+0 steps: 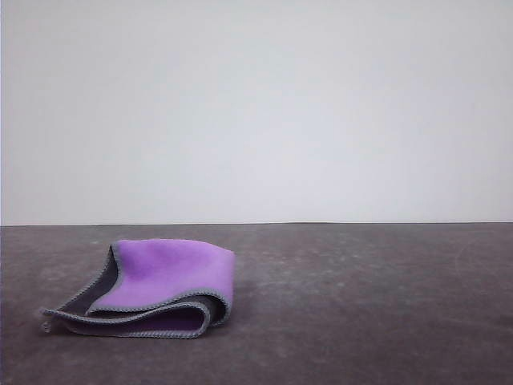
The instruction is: Fold clothes
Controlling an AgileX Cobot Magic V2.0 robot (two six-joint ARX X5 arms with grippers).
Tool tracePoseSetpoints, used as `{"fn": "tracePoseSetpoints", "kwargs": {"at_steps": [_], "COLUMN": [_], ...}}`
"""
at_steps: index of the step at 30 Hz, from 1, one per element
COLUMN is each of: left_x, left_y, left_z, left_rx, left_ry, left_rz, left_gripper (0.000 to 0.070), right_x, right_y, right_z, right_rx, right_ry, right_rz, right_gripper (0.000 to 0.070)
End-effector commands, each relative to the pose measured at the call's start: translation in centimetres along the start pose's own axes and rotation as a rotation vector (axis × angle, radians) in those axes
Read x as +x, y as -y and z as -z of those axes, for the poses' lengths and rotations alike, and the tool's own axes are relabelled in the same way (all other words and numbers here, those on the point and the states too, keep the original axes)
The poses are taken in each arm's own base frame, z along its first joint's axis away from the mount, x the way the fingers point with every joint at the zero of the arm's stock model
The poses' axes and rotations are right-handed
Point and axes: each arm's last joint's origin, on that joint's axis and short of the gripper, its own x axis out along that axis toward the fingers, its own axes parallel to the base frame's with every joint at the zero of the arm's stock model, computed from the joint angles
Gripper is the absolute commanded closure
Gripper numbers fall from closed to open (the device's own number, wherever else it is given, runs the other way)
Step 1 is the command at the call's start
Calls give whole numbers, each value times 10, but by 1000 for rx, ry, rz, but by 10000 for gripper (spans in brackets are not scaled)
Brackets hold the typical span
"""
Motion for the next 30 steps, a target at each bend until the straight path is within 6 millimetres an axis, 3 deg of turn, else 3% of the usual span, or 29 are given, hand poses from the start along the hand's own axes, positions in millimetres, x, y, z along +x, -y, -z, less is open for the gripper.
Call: {"fn": "tracePoseSetpoints", "kwargs": {"at_steps": [1,30], "left_x": [2,2], "left_y": [0,0], "left_z": [7,7], "left_rx": [13,13], "left_ry": [-25,-25], "left_rz": [-1,-1], "left_gripper": [700,700], "right_x": [0,0], "right_y": [0,0], "right_z": [1,1], "right_rx": [14,14], "right_ry": [7,7], "right_rz": [0,0], "right_gripper": [685,685]}}
